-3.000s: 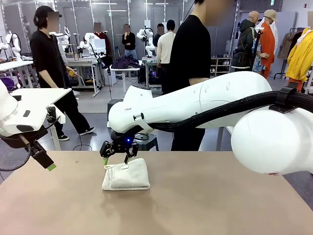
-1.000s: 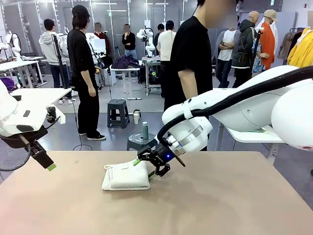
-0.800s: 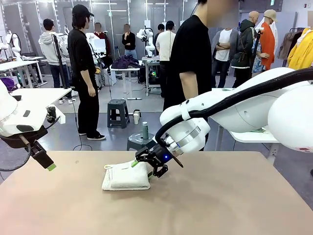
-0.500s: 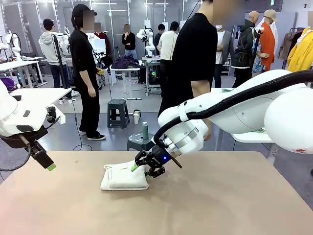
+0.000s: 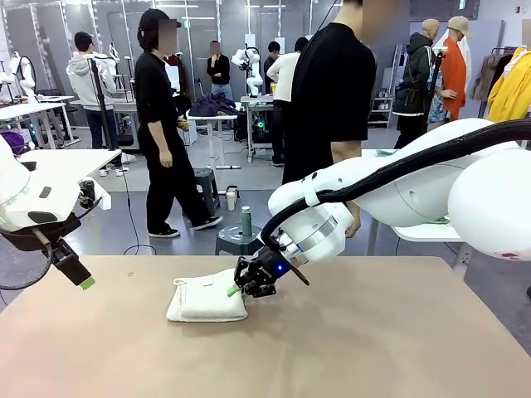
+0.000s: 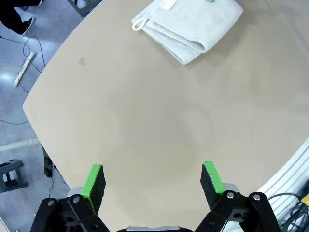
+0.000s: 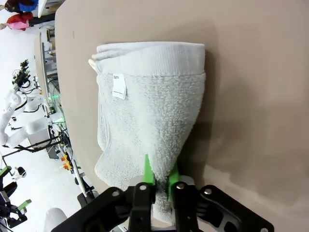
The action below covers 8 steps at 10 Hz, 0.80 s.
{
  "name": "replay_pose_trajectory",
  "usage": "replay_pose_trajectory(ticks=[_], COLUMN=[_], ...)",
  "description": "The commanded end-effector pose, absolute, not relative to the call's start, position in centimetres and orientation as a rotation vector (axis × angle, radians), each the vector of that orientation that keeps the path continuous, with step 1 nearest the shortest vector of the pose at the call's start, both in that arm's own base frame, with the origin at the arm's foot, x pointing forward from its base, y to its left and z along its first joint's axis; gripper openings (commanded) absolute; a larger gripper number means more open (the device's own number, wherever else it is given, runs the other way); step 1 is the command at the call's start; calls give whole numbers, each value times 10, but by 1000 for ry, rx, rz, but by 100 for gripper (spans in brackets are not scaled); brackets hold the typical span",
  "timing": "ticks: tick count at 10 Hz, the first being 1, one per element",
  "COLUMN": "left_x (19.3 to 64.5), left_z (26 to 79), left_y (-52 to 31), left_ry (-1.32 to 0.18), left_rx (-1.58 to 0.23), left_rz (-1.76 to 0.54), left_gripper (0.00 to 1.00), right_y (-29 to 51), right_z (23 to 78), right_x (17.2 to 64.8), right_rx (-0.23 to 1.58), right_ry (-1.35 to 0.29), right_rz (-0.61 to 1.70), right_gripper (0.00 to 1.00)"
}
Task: Fold the towels and place them in the basket.
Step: Place the folded Towel with hook on the right side of the table.
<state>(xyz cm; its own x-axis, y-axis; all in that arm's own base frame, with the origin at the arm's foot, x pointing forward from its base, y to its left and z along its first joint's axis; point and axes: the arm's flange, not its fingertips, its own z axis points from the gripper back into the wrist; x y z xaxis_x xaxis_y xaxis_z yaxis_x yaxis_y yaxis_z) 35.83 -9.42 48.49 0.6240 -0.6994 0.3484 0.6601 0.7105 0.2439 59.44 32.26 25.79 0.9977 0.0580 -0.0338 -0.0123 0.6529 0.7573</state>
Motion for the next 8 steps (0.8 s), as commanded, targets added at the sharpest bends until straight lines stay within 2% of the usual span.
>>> replay_pose_trajectory(ticks=[1, 3, 4, 8], left_x=[359, 359, 359, 359], left_z=[483, 483, 483, 483], left_y=[-94, -94, -94, -94], left_ry=[-435, -435, -435, -435], left_rx=[109, 109, 109, 109], left_rz=[-773, -773, -773, -773], left_gripper=[100, 100, 100, 100], right_y=[325, 331, 324, 324], right_z=[261, 273, 259, 259], right_x=[594, 585, 594, 594], right_rx=[837, 829, 858, 858], right_ry=[46, 47, 55, 55], right_rz=[29, 20, 43, 43], right_gripper=[0, 0, 0, 0])
